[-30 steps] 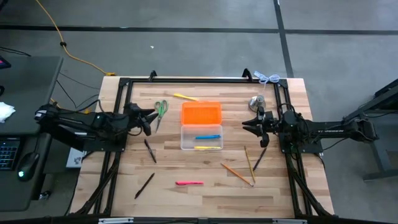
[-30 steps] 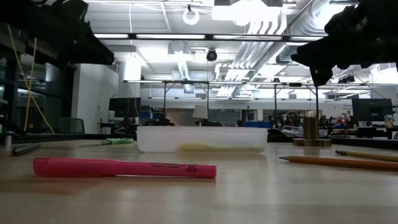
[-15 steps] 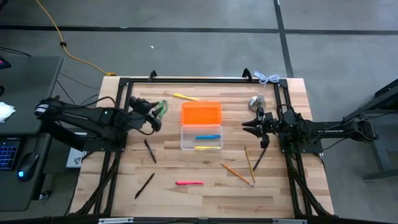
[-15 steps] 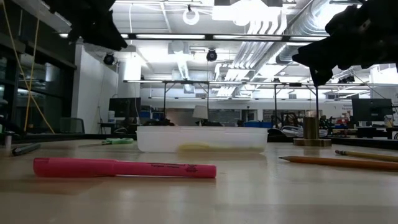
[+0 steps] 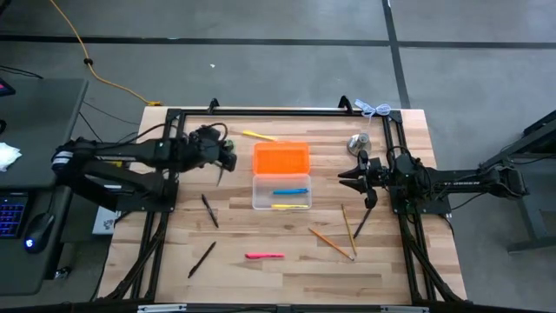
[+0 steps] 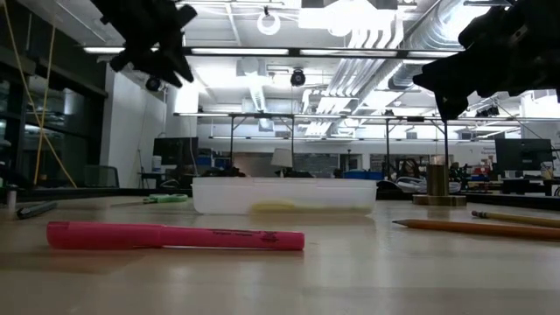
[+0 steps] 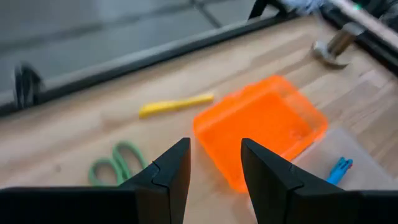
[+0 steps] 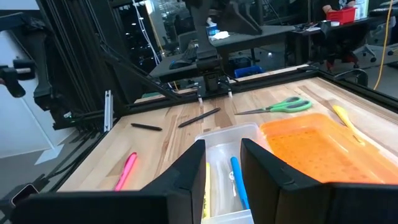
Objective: Pick & place school supplies into a supply box
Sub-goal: Put the green scissors into the orange supply box
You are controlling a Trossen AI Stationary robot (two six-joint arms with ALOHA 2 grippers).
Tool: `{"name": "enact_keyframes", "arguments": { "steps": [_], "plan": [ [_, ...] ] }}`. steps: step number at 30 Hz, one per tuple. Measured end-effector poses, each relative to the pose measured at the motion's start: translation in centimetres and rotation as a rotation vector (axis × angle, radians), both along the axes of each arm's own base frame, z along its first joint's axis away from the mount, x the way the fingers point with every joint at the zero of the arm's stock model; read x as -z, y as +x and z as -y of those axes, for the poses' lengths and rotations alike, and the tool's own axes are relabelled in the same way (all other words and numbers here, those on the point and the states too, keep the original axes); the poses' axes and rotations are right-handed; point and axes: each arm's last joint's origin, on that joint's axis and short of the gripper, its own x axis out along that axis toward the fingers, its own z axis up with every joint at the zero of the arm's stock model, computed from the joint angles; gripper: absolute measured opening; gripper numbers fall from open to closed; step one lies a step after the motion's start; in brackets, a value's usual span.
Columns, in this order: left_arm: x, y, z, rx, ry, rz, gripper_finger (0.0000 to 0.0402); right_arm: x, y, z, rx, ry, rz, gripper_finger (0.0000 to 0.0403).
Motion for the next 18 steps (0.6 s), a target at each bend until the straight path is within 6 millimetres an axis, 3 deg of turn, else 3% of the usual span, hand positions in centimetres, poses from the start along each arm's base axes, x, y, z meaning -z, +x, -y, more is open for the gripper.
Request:
{"name": "enact_keyframes", "arguments": {
  "steps": [7,18],
  "plan": [
    [1.6,0.0,-2.5,-0.101,-0.204,-0.044,0.0172,0.0,0.0,0.0,0.000,0.000,0.000,0.0078],
    [2.7,-0.4,-5.6,-0.207,-0.305,-0.074,0.0172,0.0,0.0,0.0,0.000,0.000,0.000,0.0078]
  ]
}}
